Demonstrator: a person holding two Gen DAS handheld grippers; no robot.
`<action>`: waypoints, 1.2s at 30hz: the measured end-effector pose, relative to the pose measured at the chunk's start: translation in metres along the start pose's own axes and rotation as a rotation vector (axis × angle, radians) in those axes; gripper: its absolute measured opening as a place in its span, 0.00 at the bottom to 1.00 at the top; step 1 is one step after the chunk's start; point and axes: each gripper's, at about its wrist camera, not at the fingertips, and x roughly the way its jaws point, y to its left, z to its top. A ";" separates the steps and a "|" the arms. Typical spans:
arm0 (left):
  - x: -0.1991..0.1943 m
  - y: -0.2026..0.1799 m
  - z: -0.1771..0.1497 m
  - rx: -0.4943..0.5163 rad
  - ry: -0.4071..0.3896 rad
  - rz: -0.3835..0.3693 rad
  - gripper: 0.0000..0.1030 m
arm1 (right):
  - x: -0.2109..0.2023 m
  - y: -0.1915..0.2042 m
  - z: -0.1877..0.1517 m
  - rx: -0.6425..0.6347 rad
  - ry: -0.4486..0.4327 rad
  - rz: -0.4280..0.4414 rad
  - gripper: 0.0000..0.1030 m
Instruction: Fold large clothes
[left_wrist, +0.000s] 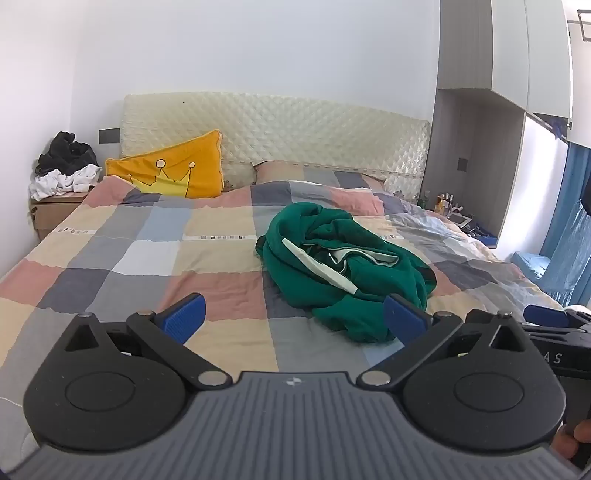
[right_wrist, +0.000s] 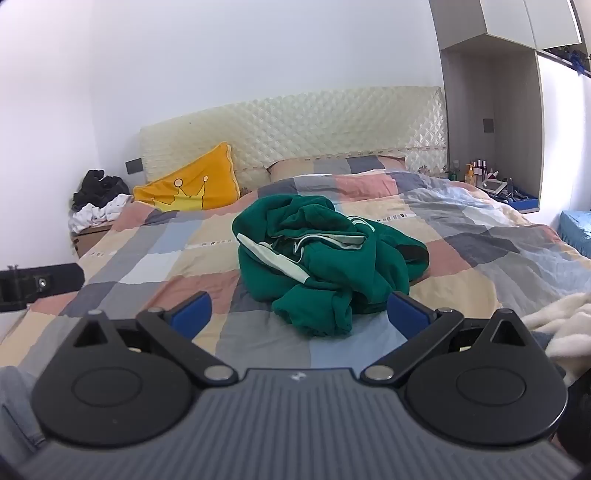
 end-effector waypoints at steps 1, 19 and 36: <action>0.000 0.000 0.000 -0.001 0.001 0.004 1.00 | 0.001 0.000 0.000 -0.002 0.002 -0.001 1.00; 0.030 0.000 -0.008 -0.002 0.060 0.004 1.00 | 0.016 0.000 -0.007 -0.008 0.038 -0.021 1.00; 0.033 0.001 -0.007 -0.005 0.059 0.009 1.00 | 0.025 0.002 -0.008 -0.011 0.055 -0.028 1.00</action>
